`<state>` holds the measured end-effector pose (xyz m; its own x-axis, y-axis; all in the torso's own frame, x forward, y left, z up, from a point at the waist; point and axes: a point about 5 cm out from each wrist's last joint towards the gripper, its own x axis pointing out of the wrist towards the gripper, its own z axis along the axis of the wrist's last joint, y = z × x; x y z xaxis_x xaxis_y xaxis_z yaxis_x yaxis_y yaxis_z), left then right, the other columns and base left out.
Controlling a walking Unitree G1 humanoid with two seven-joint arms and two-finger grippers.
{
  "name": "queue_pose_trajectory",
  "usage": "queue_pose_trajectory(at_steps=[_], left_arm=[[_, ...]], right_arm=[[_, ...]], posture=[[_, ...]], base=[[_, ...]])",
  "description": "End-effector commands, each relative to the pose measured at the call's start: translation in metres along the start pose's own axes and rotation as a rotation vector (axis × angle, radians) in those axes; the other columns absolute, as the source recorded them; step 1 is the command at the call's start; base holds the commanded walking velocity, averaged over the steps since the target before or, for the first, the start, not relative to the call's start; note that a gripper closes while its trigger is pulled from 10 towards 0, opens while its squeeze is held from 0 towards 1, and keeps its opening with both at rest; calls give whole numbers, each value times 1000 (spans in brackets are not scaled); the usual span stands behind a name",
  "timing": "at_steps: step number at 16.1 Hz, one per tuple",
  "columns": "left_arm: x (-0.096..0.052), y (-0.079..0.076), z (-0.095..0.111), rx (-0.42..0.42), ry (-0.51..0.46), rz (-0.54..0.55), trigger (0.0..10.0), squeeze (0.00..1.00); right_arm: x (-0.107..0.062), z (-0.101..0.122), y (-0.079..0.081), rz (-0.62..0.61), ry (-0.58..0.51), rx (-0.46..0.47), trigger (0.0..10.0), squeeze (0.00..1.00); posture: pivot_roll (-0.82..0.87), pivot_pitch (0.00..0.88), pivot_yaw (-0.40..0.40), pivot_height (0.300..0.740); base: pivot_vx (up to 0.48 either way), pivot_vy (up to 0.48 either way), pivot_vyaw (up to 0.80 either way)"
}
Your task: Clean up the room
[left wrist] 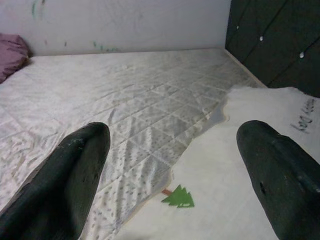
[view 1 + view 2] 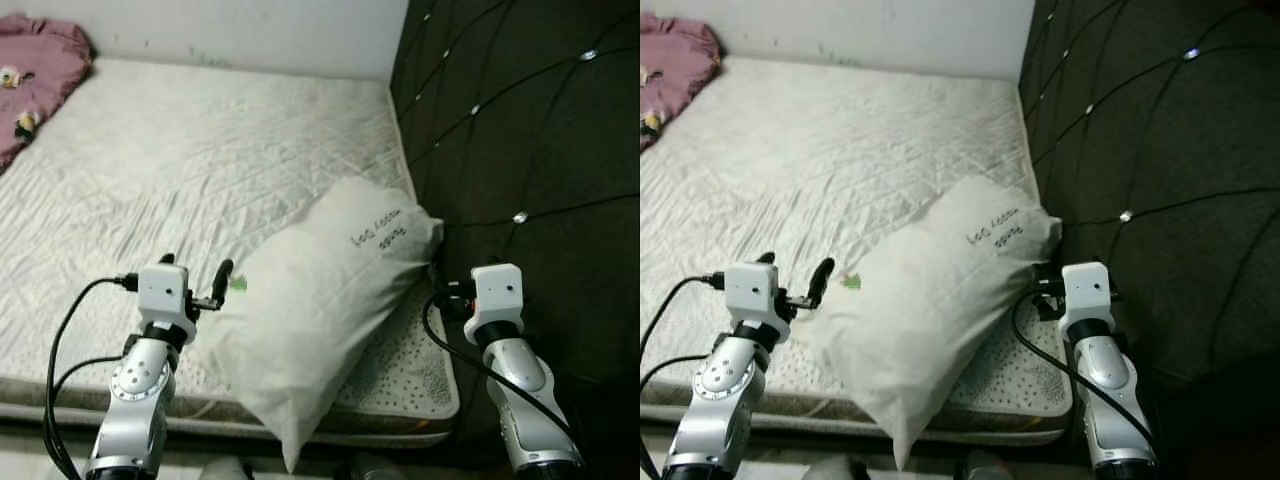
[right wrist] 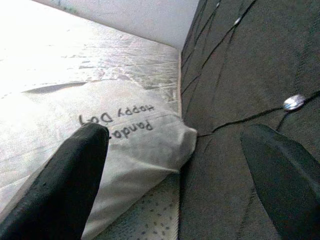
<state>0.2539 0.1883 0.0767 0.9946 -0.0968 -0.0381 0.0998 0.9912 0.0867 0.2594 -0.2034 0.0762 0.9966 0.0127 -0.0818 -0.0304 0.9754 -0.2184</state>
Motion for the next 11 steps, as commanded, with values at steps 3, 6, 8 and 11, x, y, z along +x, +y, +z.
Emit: queue_pose_trajectory(at_steps=[3,6,8,11], left_arm=[[2,2,1,3,16,22,10000,0],[5,3,1,-3,22,43,10000,0],[5,3,0,-11,23,43,10000,0],[5,3,-1,-31,34,47,10000,0]], right_arm=[[1,5,-2,-4,-16,4,10000,0],[1,5,-3,1,-18,2,10000,0],[2,6,-3,3,-18,-1,10000,0],[2,4,-3,5,-10,-7,10000,0]], posture=[[-50,69,-38,641],[-50,74,-42,623],[-52,75,-44,623],[-53,73,-46,623]], base=[[0,0,0],[0,0,0],[0,0,0],[0,0,0]])
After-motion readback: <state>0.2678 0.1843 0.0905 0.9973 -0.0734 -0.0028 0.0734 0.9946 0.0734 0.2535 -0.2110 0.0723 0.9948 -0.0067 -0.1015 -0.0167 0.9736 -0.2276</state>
